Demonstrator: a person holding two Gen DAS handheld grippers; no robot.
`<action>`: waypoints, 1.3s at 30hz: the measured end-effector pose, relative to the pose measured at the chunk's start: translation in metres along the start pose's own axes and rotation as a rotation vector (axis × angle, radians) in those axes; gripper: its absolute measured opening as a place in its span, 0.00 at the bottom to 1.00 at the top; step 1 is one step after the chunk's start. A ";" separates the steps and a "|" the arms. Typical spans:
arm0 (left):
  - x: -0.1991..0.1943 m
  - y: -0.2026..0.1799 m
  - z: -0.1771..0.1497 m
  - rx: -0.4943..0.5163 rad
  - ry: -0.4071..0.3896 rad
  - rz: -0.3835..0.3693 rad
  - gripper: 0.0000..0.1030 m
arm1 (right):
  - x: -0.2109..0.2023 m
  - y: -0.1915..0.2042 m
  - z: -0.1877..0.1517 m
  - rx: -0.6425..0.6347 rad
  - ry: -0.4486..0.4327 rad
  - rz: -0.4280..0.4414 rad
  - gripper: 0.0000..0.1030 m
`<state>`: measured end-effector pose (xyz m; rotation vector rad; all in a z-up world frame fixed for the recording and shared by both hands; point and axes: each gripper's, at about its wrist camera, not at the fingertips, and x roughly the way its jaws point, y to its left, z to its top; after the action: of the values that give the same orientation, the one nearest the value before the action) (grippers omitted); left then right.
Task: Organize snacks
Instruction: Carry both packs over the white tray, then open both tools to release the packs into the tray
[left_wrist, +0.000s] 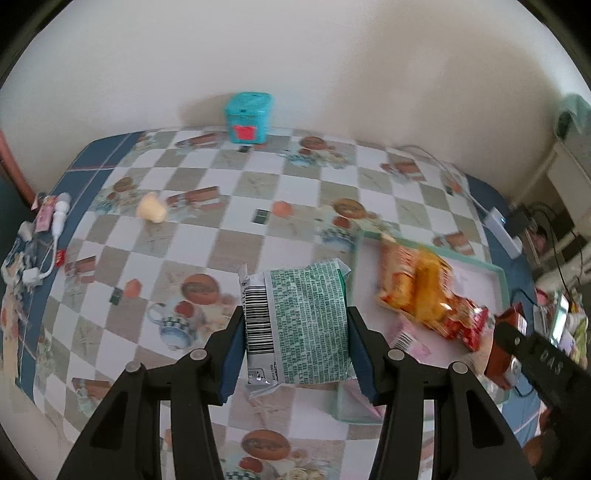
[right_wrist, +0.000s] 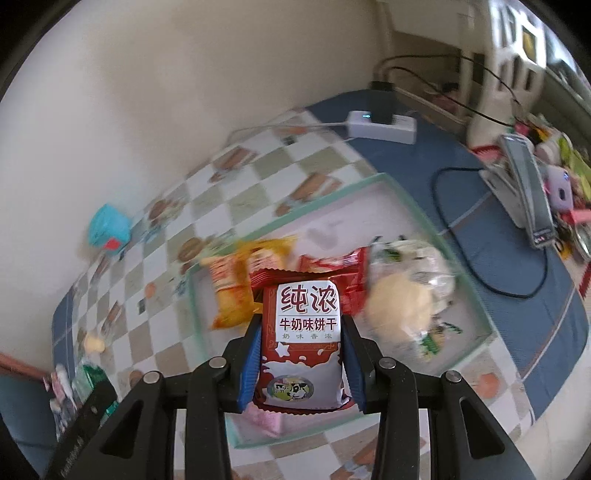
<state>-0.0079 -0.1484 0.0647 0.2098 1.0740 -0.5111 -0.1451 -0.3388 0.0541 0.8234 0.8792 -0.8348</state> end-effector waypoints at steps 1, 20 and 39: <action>0.000 -0.007 -0.002 0.016 0.002 -0.008 0.52 | -0.001 -0.004 0.001 0.011 -0.001 -0.001 0.41; 0.034 -0.097 -0.036 0.265 0.070 -0.101 0.52 | 0.010 -0.034 0.011 0.067 0.053 0.018 0.42; 0.065 -0.117 -0.048 0.307 0.109 -0.128 0.65 | 0.032 -0.040 0.006 0.087 0.137 -0.039 0.43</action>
<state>-0.0789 -0.2489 -0.0052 0.4443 1.1163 -0.7881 -0.1650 -0.3697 0.0181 0.9505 0.9876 -0.8631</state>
